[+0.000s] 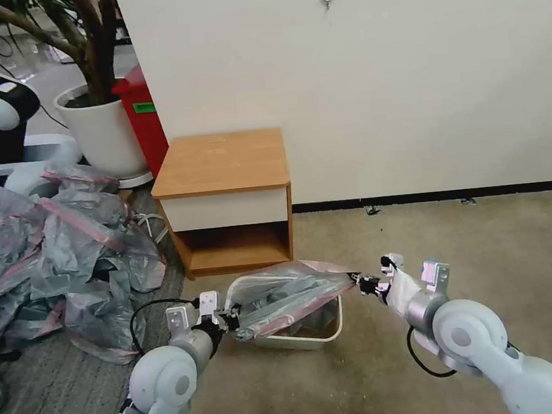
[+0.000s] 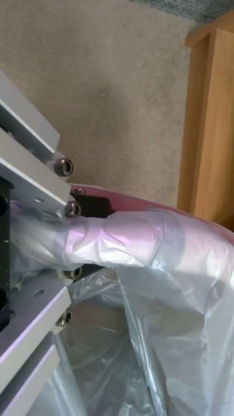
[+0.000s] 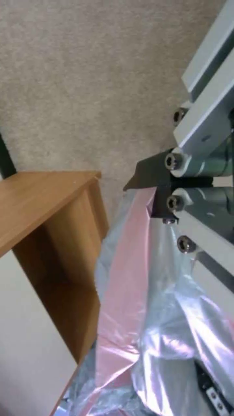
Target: Pick up the garbage bag from the table and place it over the trash can.
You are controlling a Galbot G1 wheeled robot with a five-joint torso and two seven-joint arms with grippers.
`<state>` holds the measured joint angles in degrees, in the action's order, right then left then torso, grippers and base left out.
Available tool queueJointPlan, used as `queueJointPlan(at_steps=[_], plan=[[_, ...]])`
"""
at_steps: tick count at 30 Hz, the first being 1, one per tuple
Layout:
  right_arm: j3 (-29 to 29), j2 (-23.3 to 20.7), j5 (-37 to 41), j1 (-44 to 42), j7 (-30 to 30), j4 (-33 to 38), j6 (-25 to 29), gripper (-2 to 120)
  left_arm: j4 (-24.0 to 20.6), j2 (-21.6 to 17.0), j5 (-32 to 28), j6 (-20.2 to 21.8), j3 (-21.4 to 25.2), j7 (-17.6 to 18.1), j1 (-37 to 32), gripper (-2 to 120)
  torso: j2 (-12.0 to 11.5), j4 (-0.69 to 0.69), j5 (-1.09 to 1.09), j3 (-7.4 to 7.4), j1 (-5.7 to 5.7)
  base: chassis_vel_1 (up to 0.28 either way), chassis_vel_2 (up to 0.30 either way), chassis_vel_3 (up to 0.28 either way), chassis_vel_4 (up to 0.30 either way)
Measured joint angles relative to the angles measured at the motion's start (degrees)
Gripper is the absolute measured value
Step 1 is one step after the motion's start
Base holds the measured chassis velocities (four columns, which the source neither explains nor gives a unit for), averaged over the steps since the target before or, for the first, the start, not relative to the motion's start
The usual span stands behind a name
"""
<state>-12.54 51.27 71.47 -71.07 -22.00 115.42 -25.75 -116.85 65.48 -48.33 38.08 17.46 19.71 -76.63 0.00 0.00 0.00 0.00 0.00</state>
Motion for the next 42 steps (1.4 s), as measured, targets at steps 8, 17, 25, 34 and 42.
queueJointPlan(at_steps=[8,17,25,34,42], plan=[[-0.1,0.2,0.7,-0.1,-1.1,-1.3,-1.9,0,0.4,0.5,0.2,-0.5,-0.5,0.0,0.7,3,0.0,-0.01,0.0,0.0,0.0,0.0,0.0,0.0,0.0],[0.7,0.8,0.7,-0.5,-1.2,-2.7,-4.1,0,0.5,0.7,0.3,-1.0,-0.5,0.1,0.7,3,0.0,0.0,0.0,0.0,0.0,0.0,0.0,0.0,0.0],[1.5,1.0,0.9,-1.4,-1.9,-2.0,-6.2,0,0.9,1.4,0.7,-1.2,-1.0,0.1,1.0,3,0.0,0.0,0.0,0.0,0.0,0.0,0.0,0.0,0.0],[2.0,0.4,1.3,-0.6,-3.8,-2.2,-9.3,22,1.0,0.9,0.8,-1.4,-0.8,0.1,1.3,3,0.0,0.01,0.0,0.0,0.0,0.0,0.0,0.0,0.0],[2.1,0.0,0.8,-0.7,-4.3,-2.1,-9.7,51,1.2,0.9,1.2,-1.6,-0.5,-0.1,1.4,3,0.0,0.0,0.0,0.0,0.0,0.0,0.0,0.0,0.0]])
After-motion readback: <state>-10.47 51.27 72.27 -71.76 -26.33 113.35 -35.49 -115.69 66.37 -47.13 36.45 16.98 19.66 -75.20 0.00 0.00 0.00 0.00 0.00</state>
